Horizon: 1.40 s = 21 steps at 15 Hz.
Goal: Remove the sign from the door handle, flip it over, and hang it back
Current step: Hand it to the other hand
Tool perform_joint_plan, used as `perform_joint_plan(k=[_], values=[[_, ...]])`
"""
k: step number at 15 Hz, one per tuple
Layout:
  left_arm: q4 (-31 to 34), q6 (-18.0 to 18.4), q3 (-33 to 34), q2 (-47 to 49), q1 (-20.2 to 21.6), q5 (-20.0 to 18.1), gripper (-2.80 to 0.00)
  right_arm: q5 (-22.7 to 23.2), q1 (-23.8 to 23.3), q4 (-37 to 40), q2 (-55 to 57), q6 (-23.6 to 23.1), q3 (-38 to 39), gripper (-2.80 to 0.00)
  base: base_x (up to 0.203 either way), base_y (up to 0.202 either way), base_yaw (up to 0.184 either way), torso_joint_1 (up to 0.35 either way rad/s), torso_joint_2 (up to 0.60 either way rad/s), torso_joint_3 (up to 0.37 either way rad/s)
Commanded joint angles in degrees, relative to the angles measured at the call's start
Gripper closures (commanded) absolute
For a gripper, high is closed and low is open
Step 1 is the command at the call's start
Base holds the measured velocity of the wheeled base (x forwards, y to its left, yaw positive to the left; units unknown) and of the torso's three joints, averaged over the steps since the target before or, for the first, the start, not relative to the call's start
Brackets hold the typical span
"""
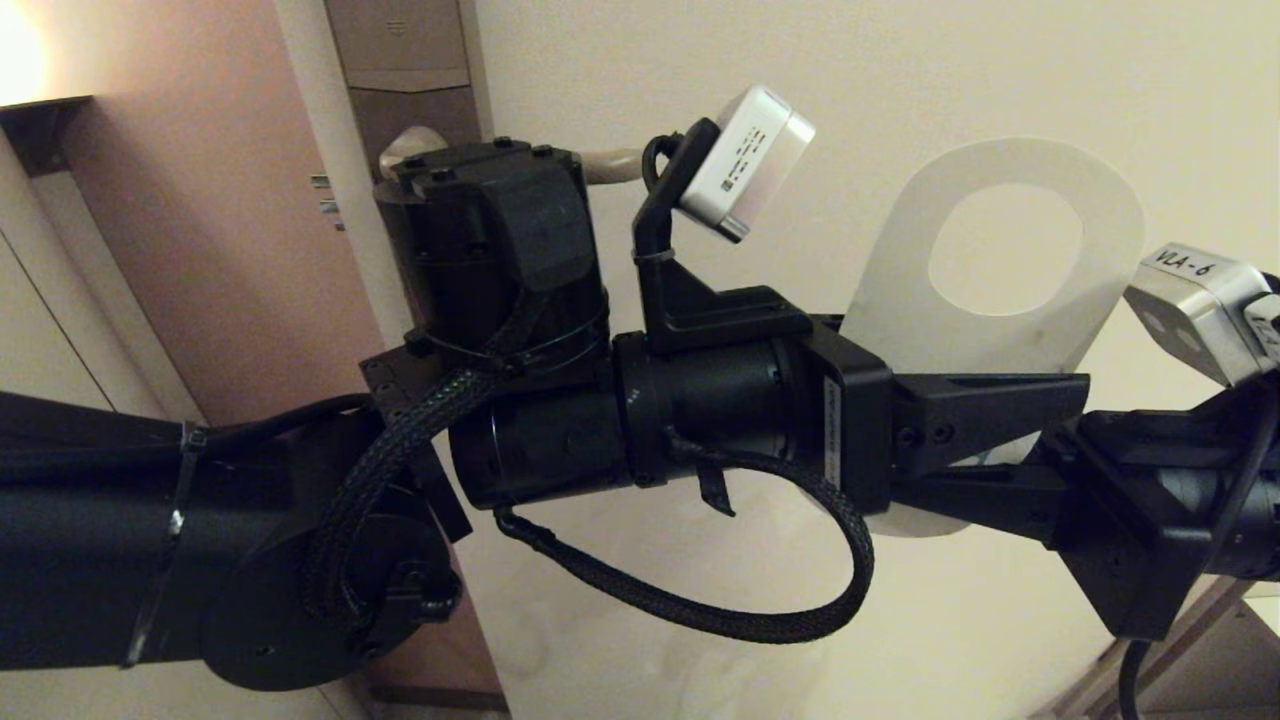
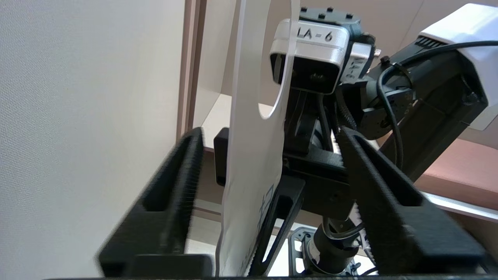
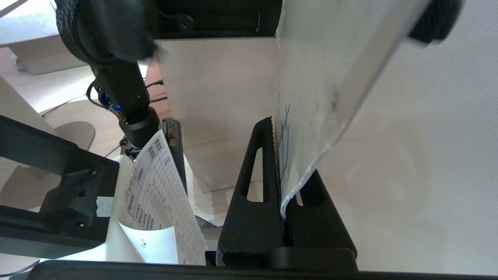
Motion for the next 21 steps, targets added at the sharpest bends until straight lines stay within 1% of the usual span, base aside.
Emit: perform_joint_plan(k=[1, 6, 9, 14, 15, 18, 20, 21], values=[[-0.3, -0.2, 0.5, -0.8, 0.0, 0.0, -2.80, 0.2, -0.1, -0.2, -0.3, 0.0, 0.1, 0.00, 0.000, 0.000, 0.000, 0.000, 0.00, 0.000], [-0.3, 0.2, 4.4, -4.1, 0.4, 0.1, -2.80, -0.8, -1.9, -0.2, -0.5, 0.0, 0.0, 0.00, 0.000, 0.000, 0.000, 0.000, 0.00, 0.000], [-0.3, 0.2, 7.3, -6.9, 0.6, 0.2, -2.80, -0.9, -2.0, -0.2, -1.1, 0.0, 0.2, 0.00, 0.000, 0.000, 0.000, 0.000, 0.00, 0.000], [-0.3, 0.6, 13.0, -12.4, 2.1, 0.2, -2.80, -1.0, -2.0, -0.2, -2.7, -0.2, 1.2, 0.00, 0.000, 0.000, 0.000, 0.000, 0.00, 0.000], [-0.3, 0.7, 14.4, -13.7, 2.2, 0.2, 0.00, -1.1, -2.0, -0.1, -3.0, -0.2, 1.3, 0.00, 0.000, 0.000, 0.000, 0.000, 0.00, 0.000], [-0.4, 0.9, 17.9, -17.5, 2.6, 0.2, 0.00, -3.3, -2.0, -0.1, -3.7, -0.3, 1.3, 0.00, 0.000, 0.000, 0.000, 0.000, 0.00, 0.000], [-0.2, 1.0, 20.3, -20.1, 4.0, 0.2, 0.00, -4.0, -2.1, -0.1, -3.9, -0.3, 1.4, 0.00, 0.000, 0.000, 0.000, 0.000, 0.00, 0.000], [0.0, 1.0, 21.6, -21.6, 5.0, 0.3, 0.00, -5.1, -2.1, -0.1, -3.9, -0.3, 1.5, 0.00, 0.000, 0.000, 0.000, 0.000, 0.00, 0.000]])
